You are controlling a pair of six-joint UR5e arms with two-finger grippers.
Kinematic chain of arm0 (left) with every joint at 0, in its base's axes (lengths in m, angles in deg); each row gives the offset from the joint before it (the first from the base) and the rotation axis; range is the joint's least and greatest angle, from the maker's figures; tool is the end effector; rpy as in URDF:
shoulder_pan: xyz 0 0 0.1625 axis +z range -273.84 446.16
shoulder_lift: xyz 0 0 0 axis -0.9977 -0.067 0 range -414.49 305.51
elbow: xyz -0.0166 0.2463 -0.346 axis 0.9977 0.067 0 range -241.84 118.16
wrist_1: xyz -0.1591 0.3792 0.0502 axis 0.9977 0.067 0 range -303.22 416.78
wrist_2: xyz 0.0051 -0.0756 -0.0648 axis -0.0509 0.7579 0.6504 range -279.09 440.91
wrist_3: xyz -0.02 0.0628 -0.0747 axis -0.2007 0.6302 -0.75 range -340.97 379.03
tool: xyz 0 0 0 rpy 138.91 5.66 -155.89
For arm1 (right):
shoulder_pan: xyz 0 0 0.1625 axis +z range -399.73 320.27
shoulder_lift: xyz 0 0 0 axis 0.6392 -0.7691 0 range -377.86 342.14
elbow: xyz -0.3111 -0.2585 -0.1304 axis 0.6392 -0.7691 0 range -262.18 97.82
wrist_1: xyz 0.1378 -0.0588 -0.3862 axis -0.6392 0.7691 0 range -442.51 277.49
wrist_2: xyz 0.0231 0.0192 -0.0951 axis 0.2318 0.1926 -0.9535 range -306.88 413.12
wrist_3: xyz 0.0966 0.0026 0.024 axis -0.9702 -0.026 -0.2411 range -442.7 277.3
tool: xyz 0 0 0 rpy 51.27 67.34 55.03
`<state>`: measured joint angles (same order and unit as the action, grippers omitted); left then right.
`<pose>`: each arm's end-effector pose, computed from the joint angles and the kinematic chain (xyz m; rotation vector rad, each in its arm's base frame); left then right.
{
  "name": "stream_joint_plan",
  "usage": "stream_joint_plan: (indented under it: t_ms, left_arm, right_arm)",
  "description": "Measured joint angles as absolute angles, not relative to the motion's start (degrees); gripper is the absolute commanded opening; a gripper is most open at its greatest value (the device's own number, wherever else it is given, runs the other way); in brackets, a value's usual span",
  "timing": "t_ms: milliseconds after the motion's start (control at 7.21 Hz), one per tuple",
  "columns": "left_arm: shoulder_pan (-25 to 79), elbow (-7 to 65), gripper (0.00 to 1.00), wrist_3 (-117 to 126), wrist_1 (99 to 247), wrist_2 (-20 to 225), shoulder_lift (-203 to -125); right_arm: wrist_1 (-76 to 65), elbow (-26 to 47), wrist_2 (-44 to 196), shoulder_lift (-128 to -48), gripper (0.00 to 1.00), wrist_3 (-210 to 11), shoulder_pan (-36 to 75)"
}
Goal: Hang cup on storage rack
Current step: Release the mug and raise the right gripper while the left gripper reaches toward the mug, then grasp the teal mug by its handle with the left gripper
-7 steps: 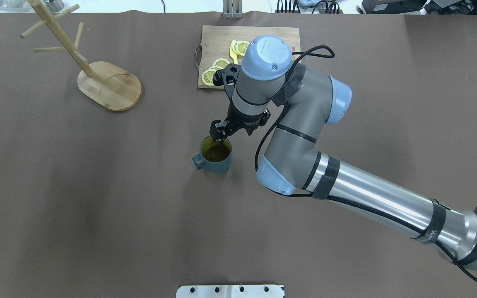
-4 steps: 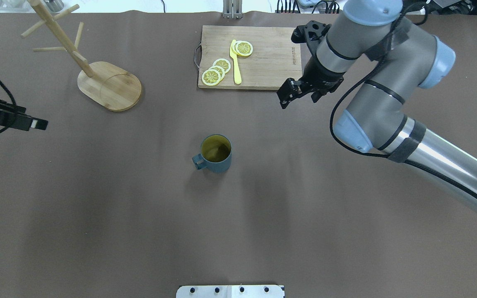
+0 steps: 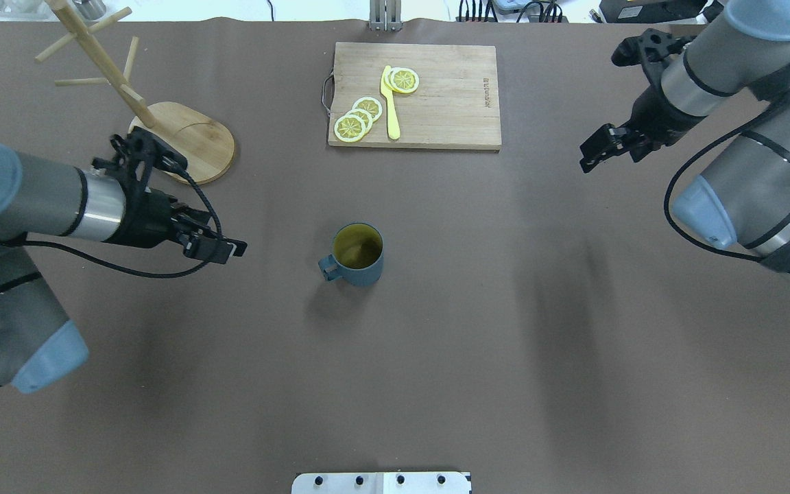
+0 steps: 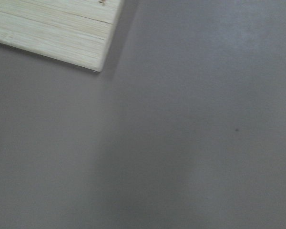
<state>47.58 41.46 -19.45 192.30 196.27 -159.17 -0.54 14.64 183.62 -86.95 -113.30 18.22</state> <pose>0.3881 -0.4256 0.3196 0.6284 1.1679 0.4757 -0.2730 -0.5654 0.3801 0.1555 -0.8949 -0.2440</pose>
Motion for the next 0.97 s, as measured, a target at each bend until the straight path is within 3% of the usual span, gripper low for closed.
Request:
stream_joint_plan:
  t_ms: [416,971]
  left_arm:
    - [57.98,37.31,0.97,-19.03,192.53,182.98,-164.32]
    - [60.81,32.59,0.97,-18.88,194.09,179.15,-168.29]
  right_arm:
    - [-0.40,15.16,183.66,-90.68,1.00,-109.63,22.07]
    - [-0.09,15.86,183.91,-93.11,1.00,-105.16,24.84]
